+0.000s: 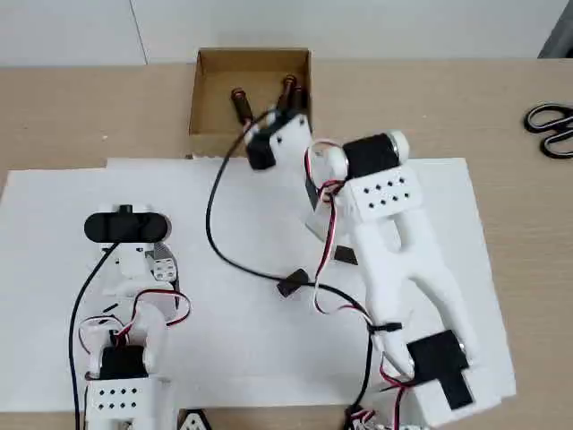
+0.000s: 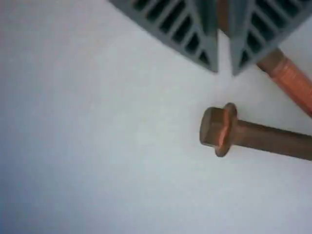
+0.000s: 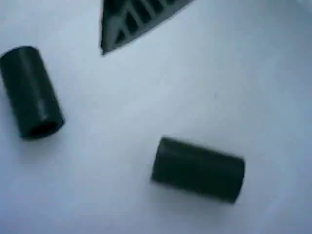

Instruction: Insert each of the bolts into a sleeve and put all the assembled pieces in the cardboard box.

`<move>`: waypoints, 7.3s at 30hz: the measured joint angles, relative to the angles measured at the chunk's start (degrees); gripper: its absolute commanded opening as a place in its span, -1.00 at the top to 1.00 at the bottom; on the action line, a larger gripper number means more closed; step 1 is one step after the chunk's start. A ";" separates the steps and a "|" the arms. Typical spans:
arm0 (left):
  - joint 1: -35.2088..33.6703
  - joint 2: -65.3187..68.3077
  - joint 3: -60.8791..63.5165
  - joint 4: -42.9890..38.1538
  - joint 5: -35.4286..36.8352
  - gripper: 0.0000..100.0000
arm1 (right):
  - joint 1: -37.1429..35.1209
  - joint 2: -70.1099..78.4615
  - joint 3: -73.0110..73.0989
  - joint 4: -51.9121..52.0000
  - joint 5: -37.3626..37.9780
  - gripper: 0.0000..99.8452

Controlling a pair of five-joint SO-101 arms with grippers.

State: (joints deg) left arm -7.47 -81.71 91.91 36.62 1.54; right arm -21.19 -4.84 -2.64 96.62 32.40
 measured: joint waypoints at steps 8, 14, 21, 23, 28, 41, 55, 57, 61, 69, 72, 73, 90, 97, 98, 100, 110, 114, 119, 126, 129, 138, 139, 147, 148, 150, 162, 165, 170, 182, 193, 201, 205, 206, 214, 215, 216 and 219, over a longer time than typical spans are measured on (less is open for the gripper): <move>0.00 0.00 0.00 0.00 -0.09 0.99 | 3.43 -5.71 16.70 -6.77 15.82 0.64; 0.00 0.00 0.00 0.00 -0.09 0.99 | 5.63 -5.89 25.23 -15.56 21.45 0.64; 0.00 0.00 0.00 0.00 -0.09 0.99 | 5.80 -5.89 32.62 -26.37 24.97 0.64; 0.00 0.00 0.00 0.00 -0.09 0.99 | 5.80 -5.89 34.20 -28.84 25.85 0.64; 0.00 0.00 0.00 0.00 -0.09 0.99 | 6.51 -5.89 37.19 -33.49 27.69 0.64; 0.00 0.00 0.00 0.00 -0.09 0.99 | 9.67 2.64 35.25 -37.54 30.07 0.65; 0.00 0.00 0.00 0.00 -0.09 0.99 | 9.05 5.63 32.44 -37.80 30.24 0.97; 0.00 0.00 0.00 0.00 -0.09 0.99 | 9.05 5.63 32.44 -37.80 30.24 0.97; 0.00 0.00 0.00 0.00 -0.09 0.99 | 9.05 5.63 32.09 -37.54 28.57 0.97; 0.00 0.00 0.00 0.00 -0.09 0.99 | 4.40 2.37 22.77 -26.73 16.53 0.98; 0.00 0.00 0.00 0.00 -0.09 0.99 | 3.60 1.49 18.46 -22.33 11.16 1.00; 0.00 0.00 0.18 0.00 -0.09 0.99 | 3.43 1.49 16.79 -21.01 8.88 1.00; 1.76 0.00 0.70 0.00 0.00 0.99 | 3.52 1.49 6.15 1.05 -26.20 0.99; 1.76 0.09 -8.35 12.48 -0.09 0.98 | 8.18 -0.62 6.15 1.58 -29.10 0.99; 1.76 0.09 -11.60 15.82 -0.35 0.98 | 9.32 -1.67 6.15 1.58 -29.10 0.99; 1.76 0.09 -18.29 21.89 -2.64 0.98 | 11.78 -3.43 6.15 1.58 -29.10 0.99; 1.76 21.01 -46.86 34.81 -14.07 0.99 | 22.51 -11.25 14.77 1.58 -29.10 0.99; 1.76 34.64 -59.08 39.74 -18.55 0.99 | 27.34 -15.74 19.25 1.58 -28.31 0.99; 1.76 49.76 -69.89 46.07 -28.66 0.99 | 33.85 -20.40 24.53 1.58 -25.58 0.99; -3.16 64.88 -78.15 48.53 -47.47 0.99 | 42.46 -22.42 26.81 1.58 -23.21 0.99; -5.80 70.51 -81.23 48.53 -56.70 0.98 | 44.48 -22.42 26.90 1.58 -23.21 0.99; -8.62 80.09 -85.10 48.62 -77.01 0.86 | 44.66 -22.42 26.90 0.35 -23.21 0.99; -8.62 80.70 -85.10 48.62 -77.27 0.84 | 44.66 -22.42 26.90 -0.09 -23.21 0.99; -7.56 85.54 -85.10 48.53 -79.21 0.82 | 44.66 -22.42 26.90 -2.55 -23.21 0.99; -7.56 86.24 -85.10 48.18 -79.30 0.82 | 44.66 -22.42 26.90 -2.64 -23.21 0.99; -7.56 88.00 -85.10 46.59 -79.30 0.82 | 44.66 -22.42 26.90 -2.64 -23.21 0.99; -5.98 95.21 -86.42 38.42 -79.30 0.82 | 44.66 -22.42 27.16 -2.64 -23.21 0.99; -5.98 96.18 -86.42 36.22 -79.30 0.82 | 44.66 -22.42 27.16 -2.64 -23.21 0.99; -5.80 96.44 -86.42 35.96 -79.30 0.82 | 44.66 -22.42 27.16 -2.64 -23.21 0.99; -5.71 102.07 -87.56 35.25 -79.30 0.83 | 44.66 -22.42 27.16 -2.64 -24.44 0.99; -5.63 102.33 -87.47 35.34 -79.30 0.99 | 44.66 -22.42 27.16 -2.64 -24.53 0.99; -5.10 102.33 -87.47 35.34 -79.30 0.98 | 44.66 -22.42 27.16 -2.64 -24.53 0.99; -4.57 102.33 -87.38 34.90 -79.30 0.87 | 44.66 -22.42 27.16 -2.64 -24.53 0.99; -4.40 102.33 -87.38 34.73 -79.30 0.80 | 44.66 -22.42 27.16 -2.64 -24.53 0.99; -3.34 102.33 -87.82 33.14 -79.30 0.77 | 44.66 -22.42 27.16 -2.64 -24.53 0.99; -3.25 102.33 -87.82 33.14 -79.30 0.78 | 44.66 -22.42 27.16 -2.64 -24.53 0.99; -3.16 102.42 -87.82 33.14 -79.30 0.80 | 44.66 -22.42 27.16 -2.64 -24.53 0.99; -2.99 102.42 -87.74 33.14 -79.30 0.89 | 44.66 -22.42 27.16 -2.64 -24.53 0.99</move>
State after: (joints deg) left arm -10.46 20.70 4.18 69.76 -77.76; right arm 23.47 -27.25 24.53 93.98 7.87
